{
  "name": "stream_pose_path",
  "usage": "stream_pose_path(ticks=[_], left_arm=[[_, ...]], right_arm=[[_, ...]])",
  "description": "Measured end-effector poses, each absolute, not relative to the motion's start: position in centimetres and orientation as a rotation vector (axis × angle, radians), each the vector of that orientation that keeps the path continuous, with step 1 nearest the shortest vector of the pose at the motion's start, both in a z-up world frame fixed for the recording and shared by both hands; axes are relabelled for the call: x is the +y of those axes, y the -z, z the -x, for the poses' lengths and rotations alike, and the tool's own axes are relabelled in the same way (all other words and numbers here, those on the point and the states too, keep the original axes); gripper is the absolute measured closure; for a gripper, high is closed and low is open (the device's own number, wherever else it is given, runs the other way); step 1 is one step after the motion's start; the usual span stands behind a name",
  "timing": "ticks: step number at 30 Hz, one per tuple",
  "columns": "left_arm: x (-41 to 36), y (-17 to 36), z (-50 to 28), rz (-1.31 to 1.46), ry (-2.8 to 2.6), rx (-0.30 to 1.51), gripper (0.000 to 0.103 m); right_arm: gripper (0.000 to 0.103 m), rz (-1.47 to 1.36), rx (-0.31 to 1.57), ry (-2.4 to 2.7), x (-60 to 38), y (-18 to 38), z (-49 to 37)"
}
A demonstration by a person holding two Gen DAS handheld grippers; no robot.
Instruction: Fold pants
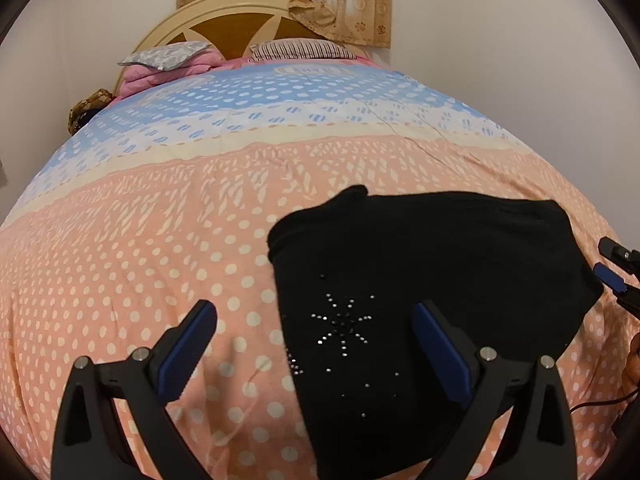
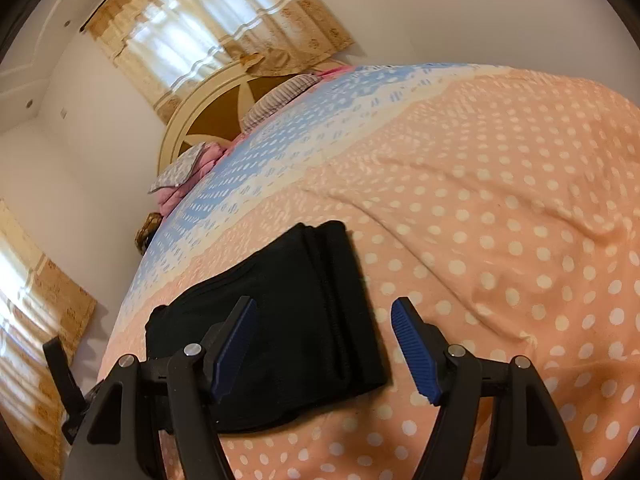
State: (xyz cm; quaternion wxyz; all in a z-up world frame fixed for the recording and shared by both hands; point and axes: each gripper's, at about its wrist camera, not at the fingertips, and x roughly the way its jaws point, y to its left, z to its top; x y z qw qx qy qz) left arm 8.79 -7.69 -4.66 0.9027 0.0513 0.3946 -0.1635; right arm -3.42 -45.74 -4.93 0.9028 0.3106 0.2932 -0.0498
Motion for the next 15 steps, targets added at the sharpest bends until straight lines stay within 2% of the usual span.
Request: stream_pose_path(ticks=[7,15], left_arm=[[-8.4,5.8,-9.1,-0.092,0.354,0.869,0.002],[-7.8,6.0,-9.5,0.104,0.489,0.933,0.002]], right_arm=[[0.032,-0.653,0.616,0.110,-46.0,6.2,3.6],[0.032,-0.592,0.584,0.160,-45.8,5.6,3.1]])
